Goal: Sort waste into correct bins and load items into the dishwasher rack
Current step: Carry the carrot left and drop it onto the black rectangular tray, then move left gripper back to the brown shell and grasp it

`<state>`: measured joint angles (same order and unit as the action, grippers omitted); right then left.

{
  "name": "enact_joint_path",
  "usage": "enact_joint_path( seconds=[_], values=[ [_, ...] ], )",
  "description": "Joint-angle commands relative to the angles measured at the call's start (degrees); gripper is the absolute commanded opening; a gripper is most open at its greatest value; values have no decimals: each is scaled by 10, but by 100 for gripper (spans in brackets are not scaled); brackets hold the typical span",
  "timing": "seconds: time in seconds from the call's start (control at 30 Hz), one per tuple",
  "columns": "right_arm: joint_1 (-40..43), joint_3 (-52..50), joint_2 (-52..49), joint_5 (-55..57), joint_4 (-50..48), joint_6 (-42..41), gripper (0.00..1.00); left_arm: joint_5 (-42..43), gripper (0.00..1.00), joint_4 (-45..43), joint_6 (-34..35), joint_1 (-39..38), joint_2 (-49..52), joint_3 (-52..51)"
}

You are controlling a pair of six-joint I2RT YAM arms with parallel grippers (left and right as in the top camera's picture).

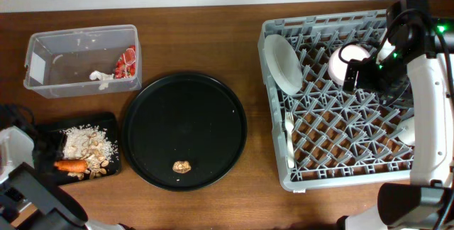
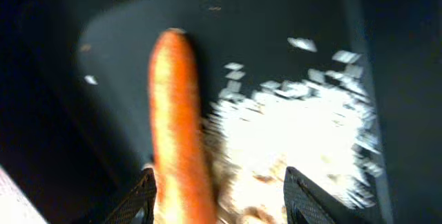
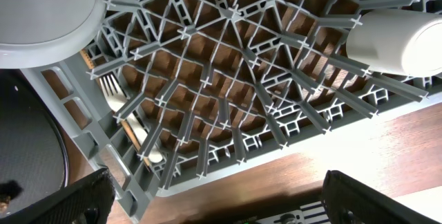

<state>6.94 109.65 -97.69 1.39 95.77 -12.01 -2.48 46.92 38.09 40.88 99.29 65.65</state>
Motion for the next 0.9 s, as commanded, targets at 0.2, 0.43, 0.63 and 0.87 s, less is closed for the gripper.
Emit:
enact_joint_path(
  seconds=[0.2, 0.43, 0.63, 0.87],
  values=[
    [2, 0, 6, -3, -1, -4, 99, 104, 64, 91, -58, -240, -71, 21],
    [2, 0, 6, -3, -1, -4, 99, 109, 63, 88, 4, -470, -71, -70],
    [2, 0, 6, -3, 0, -4, 99, 116, 65, -5, 63, -591, -71, -156],
    [2, 0, 6, -3, 1, -4, 99, 89, 65, -17, 62, -610, -70, -169]
  ],
)
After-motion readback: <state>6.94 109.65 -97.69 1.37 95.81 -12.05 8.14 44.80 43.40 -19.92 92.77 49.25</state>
